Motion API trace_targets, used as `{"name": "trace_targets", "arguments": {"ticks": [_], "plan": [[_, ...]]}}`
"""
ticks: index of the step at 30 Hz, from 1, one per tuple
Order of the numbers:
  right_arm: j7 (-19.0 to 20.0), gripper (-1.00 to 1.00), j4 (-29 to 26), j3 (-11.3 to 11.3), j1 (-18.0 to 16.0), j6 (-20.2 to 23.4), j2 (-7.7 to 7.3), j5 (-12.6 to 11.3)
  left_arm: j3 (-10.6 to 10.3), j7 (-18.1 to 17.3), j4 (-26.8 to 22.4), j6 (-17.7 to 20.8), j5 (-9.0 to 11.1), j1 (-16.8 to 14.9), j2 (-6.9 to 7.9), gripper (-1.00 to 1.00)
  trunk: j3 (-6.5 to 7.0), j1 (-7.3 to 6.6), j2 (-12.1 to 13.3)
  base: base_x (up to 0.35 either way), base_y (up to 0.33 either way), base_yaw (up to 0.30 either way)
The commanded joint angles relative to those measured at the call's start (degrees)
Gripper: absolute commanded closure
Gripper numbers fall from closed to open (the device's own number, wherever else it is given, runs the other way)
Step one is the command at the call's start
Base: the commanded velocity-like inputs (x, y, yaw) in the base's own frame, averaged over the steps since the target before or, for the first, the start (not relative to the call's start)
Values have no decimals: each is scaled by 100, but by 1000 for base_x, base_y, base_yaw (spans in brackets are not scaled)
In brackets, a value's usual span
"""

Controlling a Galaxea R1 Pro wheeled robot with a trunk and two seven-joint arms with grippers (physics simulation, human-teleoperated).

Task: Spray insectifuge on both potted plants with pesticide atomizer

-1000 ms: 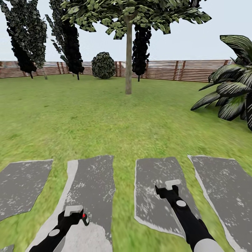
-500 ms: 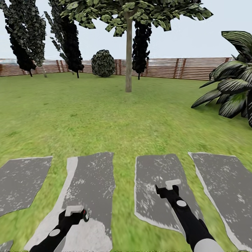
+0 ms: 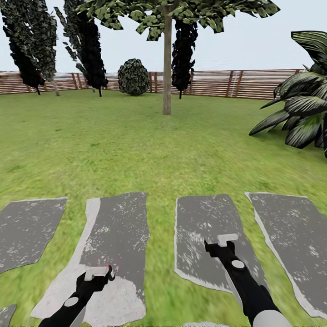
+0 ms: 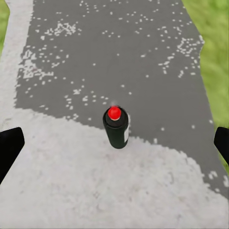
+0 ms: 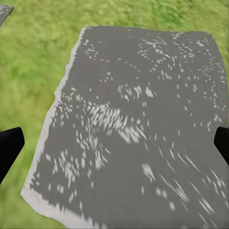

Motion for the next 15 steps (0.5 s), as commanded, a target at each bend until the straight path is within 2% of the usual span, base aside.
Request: {"name": "trace_targets", "arguments": {"ticks": [1,15], "plan": [[11,-100,-11,-12,-1,35,2,61,-8,-7,4,-18,23,-3,1,-100,-33,21,-44,0,0,0],[11,-100,-4,-12,-1,35,2,53,-8,-7,4,-18,22,-3,0,-100,-411,329,-605,0,0,0]]}}
